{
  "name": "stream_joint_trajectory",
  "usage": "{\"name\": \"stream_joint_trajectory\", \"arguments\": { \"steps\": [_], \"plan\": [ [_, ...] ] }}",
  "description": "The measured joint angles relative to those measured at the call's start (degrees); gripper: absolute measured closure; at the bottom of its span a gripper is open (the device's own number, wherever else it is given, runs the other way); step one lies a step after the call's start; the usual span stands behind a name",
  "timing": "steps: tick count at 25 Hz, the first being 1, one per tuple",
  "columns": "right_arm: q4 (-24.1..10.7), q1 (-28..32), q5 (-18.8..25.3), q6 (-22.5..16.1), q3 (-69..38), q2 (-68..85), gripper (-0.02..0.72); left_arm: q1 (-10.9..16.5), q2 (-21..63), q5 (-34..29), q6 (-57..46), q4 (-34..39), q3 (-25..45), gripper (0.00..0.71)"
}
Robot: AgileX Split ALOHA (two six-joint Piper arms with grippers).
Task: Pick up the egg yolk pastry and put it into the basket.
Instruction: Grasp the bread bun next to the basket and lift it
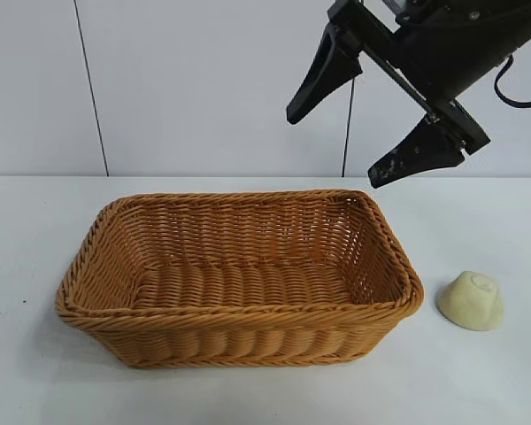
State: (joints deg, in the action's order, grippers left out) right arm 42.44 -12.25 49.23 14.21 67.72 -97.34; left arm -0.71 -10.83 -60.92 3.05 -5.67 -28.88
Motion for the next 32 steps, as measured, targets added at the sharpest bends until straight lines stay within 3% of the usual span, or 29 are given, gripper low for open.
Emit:
{"name": "stream_joint_trajectory", "arguments": {
  "steps": [6, 9, 11, 17, 20, 32],
  "plan": [
    [-5.69, 0.0, 0.05, -2.56, 0.0, 0.49, 0.01, 0.0, 10.11, -0.05, 0.05, 0.0, 0.0, 0.014],
    [-9.12, 0.0, 0.66, -3.54, 0.6, 1.51, 0.01, 0.0, 11.05, -0.05, 0.05, 0.0, 0.0, 0.014],
    [-13.37, 0.0, 2.14, -5.76, 1.88, 1.71, 0.01, 0.0, 11.12, -0.05, 0.05, 0.0, 0.0, 0.014],
    [-31.31, 0.0, 8.77, -16.5, 7.29, 1.97, 0.01, 0.0, 11.12, -0.05, 0.05, 0.0, 0.0, 0.014],
    [-37.34, 0.41, 11.12, -19.36, 8.1, 2.09, 0.01, 0.0, 11.12, -0.05, 0.05, 0.0, 0.0, 0.014],
    [-38.41, 9.02, 10.65, -20.18, 8.16, 2.09, 0.01, 0.0, 11.12, -0.05, 0.05, 0.0, 0.0, 0.014]
  ]
}}
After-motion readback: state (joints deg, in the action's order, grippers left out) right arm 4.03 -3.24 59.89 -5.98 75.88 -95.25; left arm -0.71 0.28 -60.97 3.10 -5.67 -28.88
